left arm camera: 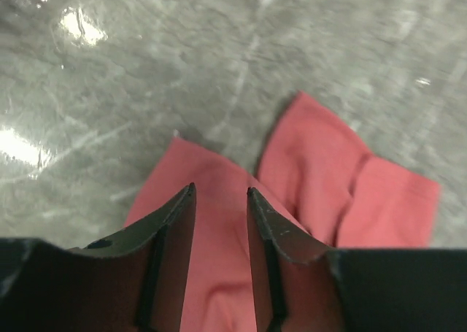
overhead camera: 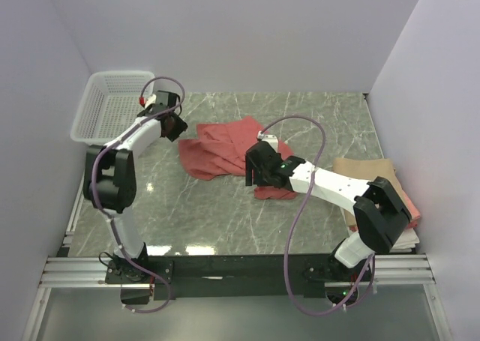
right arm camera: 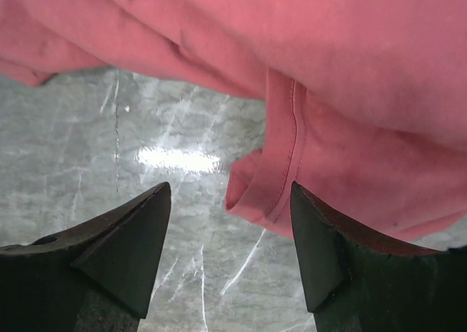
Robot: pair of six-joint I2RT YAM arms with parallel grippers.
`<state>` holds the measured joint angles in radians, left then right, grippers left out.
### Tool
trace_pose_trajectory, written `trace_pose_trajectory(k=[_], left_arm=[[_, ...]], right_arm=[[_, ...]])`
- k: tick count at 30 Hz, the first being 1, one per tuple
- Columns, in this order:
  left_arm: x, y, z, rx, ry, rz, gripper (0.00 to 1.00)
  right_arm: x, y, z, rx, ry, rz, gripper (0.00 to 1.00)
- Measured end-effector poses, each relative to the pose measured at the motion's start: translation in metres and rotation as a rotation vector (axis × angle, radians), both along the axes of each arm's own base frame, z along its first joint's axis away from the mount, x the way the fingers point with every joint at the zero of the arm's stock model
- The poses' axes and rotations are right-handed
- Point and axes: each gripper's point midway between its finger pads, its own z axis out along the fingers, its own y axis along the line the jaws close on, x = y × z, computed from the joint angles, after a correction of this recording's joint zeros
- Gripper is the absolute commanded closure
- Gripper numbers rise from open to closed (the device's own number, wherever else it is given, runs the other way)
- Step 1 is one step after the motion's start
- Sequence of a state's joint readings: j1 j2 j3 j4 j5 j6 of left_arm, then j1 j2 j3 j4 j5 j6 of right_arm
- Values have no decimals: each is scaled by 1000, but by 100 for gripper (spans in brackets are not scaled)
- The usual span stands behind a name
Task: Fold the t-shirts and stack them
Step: Flatten the tshirt out
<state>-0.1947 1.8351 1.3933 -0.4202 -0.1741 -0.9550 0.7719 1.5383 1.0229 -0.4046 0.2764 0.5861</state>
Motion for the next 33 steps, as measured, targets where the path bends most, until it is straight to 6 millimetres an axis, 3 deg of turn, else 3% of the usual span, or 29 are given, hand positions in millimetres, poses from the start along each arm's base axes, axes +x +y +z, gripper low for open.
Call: trace_pose_trajectory(k=[4, 12, 18, 21, 25, 27, 28, 31, 33], left_arm=[[13, 5, -28, 41, 80, 29, 62], [24, 9, -58, 76, 158, 53, 62], [17, 12, -72, 84, 193, 78, 66], [9, 15, -83, 93, 217, 84, 70], [9, 15, -84, 91, 211, 90, 81], [9, 15, -85, 89, 209, 91, 94], [10, 15, -85, 88, 205, 89, 99], [11, 14, -84, 91, 200, 80, 99], [11, 14, -84, 94, 201, 75, 99]], right_arm=[[-4, 0, -3, -12, 3, -12, 27], [-9, -11, -13, -51, 13, -41, 27], [-11, -14, -20, -75, 21, -54, 28], [-12, -16, -33, -110, 44, -57, 28], [-14, -22, -51, -164, 75, -64, 41], [-14, -24, -53, -177, 80, -65, 51], [-14, -25, -52, -181, 80, -68, 65], [-11, -27, -47, -194, 66, -77, 93], [-10, -31, -41, -202, 56, -88, 100]])
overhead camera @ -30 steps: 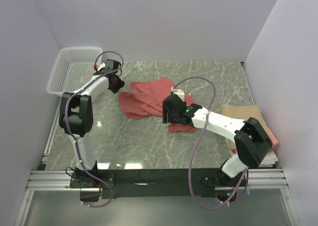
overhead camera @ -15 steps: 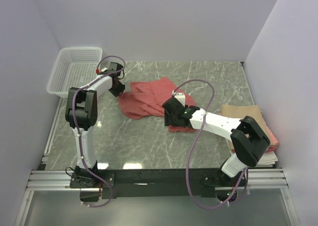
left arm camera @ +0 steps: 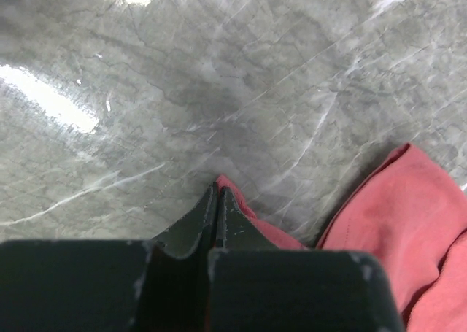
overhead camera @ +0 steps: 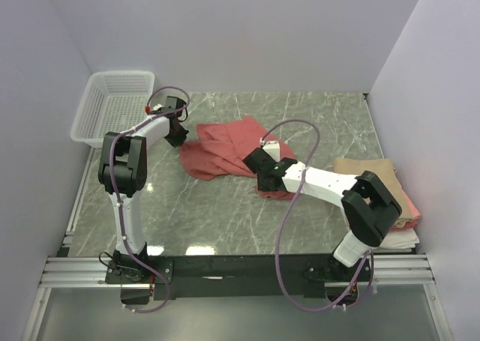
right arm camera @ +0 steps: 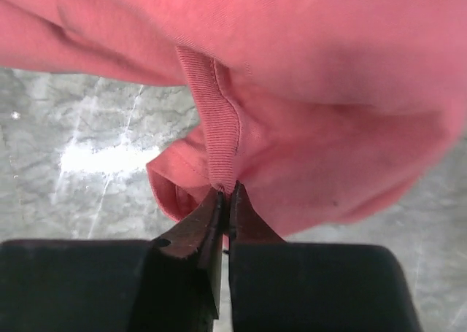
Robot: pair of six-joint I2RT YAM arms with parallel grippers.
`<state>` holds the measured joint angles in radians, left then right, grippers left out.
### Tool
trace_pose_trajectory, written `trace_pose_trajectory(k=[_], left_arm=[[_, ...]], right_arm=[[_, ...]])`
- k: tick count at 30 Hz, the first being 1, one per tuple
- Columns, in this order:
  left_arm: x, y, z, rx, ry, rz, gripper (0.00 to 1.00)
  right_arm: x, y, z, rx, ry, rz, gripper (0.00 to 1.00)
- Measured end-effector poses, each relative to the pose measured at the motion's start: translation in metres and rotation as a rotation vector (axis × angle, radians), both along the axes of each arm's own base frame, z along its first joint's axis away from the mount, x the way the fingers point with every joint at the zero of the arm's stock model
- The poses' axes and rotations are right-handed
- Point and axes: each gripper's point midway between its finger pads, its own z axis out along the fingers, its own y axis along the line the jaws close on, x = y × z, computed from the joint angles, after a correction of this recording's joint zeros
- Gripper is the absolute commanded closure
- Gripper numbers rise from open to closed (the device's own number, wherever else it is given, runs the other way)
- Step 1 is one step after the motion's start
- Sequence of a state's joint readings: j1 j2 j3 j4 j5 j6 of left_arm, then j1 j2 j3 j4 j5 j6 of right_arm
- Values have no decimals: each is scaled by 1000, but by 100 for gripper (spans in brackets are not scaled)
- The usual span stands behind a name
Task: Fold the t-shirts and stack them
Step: Flatten the tshirt out
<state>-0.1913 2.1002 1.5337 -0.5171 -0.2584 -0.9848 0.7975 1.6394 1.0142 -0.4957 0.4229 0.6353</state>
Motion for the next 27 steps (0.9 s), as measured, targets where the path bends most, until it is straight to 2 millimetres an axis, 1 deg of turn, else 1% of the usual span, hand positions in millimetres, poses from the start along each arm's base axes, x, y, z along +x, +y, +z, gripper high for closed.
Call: trace_pose_trajectory(k=[2, 4, 5, 7, 10, 13, 15, 16, 18, 20, 22, 24, 27], left_arm=[[0, 0, 3, 4, 3, -7, 99], [2, 2, 11, 9, -3, -14, 99], [4, 4, 18, 12, -10, -18, 99], [10, 7, 40, 11, -49, -22, 99], [21, 19, 90, -1, -143, -16, 99], [25, 41, 151, -9, -266, 6, 99], [22, 59, 191, -6, -349, 29, 100], [19, 67, 208, -6, -383, 39, 100], [8, 87, 246, -4, -463, 63, 100], [-2, 102, 274, 4, -521, 82, 100], [-14, 114, 300, 9, -578, 100, 100], [-26, 120, 323, 10, -629, 104, 100], [-40, 123, 347, -4, -685, 95, 100]], right_arm=[[2, -5, 12, 4, -18, -12, 100], [6, -10, 31, 28, -47, -28, 100], [10, -13, 42, 42, -63, -40, 100], [22, -24, 71, 87, -120, -80, 100], [41, -51, 122, 165, -223, -160, 100], [52, -79, 171, 235, -334, -231, 100], [52, -97, 199, 279, -392, -265, 100], [52, -105, 211, 301, -419, -280, 100], [51, -121, 232, 333, -472, -314, 100], [48, -135, 248, 355, -514, -341, 100], [45, -144, 259, 371, -544, -361, 100], [42, -150, 266, 389, -562, -371, 100], [38, -151, 272, 417, -574, -367, 100]])
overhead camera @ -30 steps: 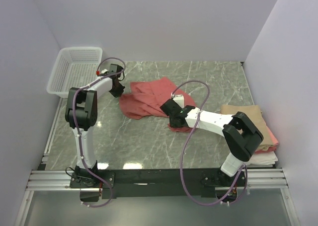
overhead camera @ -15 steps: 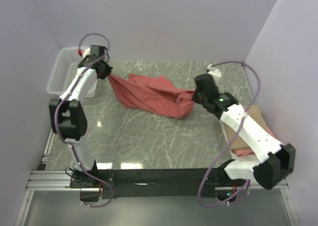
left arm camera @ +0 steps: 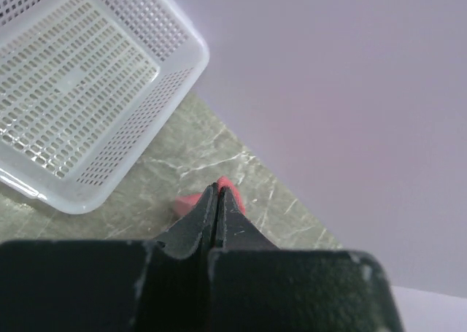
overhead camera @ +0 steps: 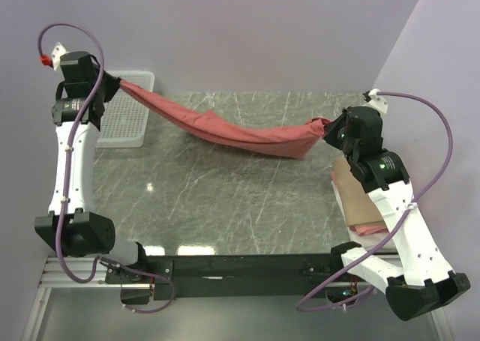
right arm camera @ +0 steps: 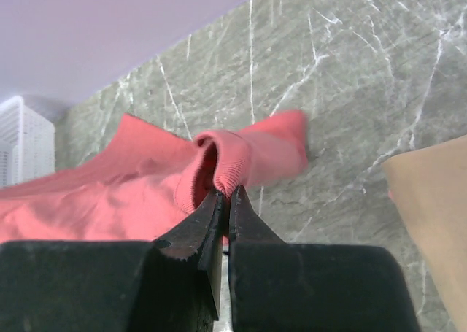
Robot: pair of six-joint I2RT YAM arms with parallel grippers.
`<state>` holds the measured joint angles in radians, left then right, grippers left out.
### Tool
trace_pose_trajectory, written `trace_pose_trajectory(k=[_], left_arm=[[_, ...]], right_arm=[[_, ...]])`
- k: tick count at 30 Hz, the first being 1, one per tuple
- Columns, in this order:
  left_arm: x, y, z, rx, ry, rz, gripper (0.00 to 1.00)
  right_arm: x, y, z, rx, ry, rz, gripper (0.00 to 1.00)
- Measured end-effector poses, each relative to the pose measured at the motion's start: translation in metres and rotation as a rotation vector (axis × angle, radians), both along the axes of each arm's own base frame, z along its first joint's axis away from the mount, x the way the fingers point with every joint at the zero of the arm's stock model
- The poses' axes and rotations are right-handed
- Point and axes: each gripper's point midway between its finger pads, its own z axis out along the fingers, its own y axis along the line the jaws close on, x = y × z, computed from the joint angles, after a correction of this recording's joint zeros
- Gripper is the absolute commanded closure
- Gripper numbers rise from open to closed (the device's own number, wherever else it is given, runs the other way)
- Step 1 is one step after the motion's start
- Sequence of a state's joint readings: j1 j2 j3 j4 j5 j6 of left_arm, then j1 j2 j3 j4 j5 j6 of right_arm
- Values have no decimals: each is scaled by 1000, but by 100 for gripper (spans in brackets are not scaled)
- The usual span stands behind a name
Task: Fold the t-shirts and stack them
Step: Flatten the tshirt out
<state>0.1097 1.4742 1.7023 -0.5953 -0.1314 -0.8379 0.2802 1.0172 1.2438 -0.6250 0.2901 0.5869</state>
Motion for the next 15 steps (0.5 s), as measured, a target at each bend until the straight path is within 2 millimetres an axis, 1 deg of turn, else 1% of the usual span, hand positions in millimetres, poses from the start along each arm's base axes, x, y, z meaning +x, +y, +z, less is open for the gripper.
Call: trace_pose_trajectory(k=[2, 4, 6, 7, 8, 10, 12, 15], left_arm=[[-6, 1, 12, -8, -31, -12, 100], [-6, 1, 18, -16, -55, -23, 100], [1, -1, 22, -34, -81, -44, 100], [7, -4, 22, -46, -92, -63, 100], [15, -6, 24, -56, -107, -81, 100], [40, -11, 24, -82, -134, -123, 100], [70, -15, 26, -102, -159, -163, 100], [117, -19, 42, -119, -228, -225, 100]], right_arm=[[-1, 0, 2, 16, -5, 2, 100], [1, -2, 4, 40, -7, -1, 100], [10, -3, 9, 68, -16, -8, 100], [19, -3, 13, 84, -31, -11, 100], [27, -1, 17, 98, -45, -6, 100], [55, 5, 26, 128, -80, 14, 100], [87, 9, 34, 162, -117, 32, 100], [140, 14, 45, 224, -159, 68, 100]])
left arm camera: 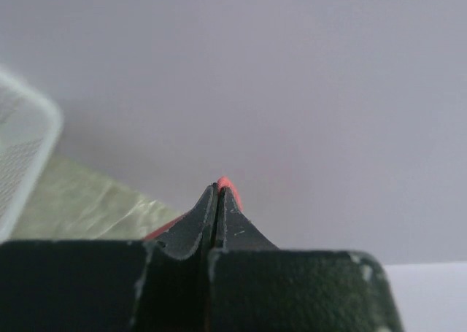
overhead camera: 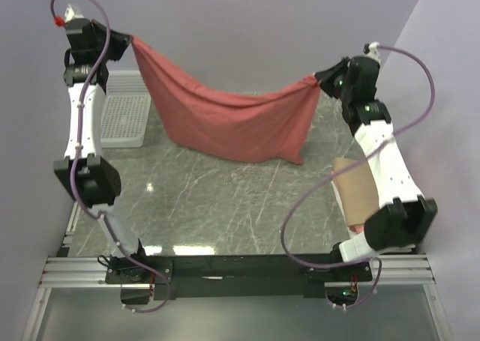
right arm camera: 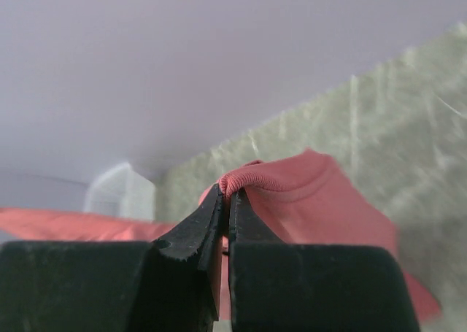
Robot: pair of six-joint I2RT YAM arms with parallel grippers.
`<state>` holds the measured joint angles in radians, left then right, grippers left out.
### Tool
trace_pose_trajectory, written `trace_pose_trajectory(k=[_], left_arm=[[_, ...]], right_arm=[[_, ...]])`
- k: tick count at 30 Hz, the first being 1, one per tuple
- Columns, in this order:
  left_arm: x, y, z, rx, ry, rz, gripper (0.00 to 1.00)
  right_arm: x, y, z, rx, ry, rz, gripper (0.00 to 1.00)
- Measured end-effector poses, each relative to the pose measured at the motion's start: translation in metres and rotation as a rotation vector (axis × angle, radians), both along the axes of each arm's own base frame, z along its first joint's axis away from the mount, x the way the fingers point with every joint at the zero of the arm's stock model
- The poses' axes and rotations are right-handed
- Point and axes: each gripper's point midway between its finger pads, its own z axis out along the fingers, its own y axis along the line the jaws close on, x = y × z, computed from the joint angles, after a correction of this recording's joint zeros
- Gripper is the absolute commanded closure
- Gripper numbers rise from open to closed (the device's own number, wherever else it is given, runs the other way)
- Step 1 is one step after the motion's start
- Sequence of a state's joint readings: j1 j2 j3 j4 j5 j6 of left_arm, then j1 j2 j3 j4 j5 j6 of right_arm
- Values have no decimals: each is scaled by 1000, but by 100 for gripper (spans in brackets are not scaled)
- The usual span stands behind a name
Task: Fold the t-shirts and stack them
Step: Flatten the tshirt out
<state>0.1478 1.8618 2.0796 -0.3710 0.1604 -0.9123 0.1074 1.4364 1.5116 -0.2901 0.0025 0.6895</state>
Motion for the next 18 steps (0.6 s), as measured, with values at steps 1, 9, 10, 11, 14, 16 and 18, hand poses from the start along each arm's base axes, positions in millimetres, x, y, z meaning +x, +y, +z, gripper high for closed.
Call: trace_pose_trajectory(k=[1, 9, 10, 11, 14, 16, 18], left_arm=[[14, -1, 9, -8, -37, -24, 99], [5, 10, 83, -44, -276, -113, 99], [-5, 14, 85, -44, -281, -105, 99], [-17, 17, 86, -44, -281, -99, 99], [-53, 19, 78, -48, -275, -76, 99], [-83, 9, 49, -69, -251, -76, 97], [-107, -5, -2, -106, -163, -82, 85]], right_arm=[[13, 0, 6, 20, -14, 12, 100], [37, -12, 93, 93, -232, 59, 100], [32, -13, 100, 96, -254, 61, 100], [22, -12, 106, 104, -284, 66, 100], [-5, -8, 88, 133, -275, 84, 94], [-18, -7, 53, 169, -235, 93, 71], [-28, -9, -16, 212, -109, 79, 46]])
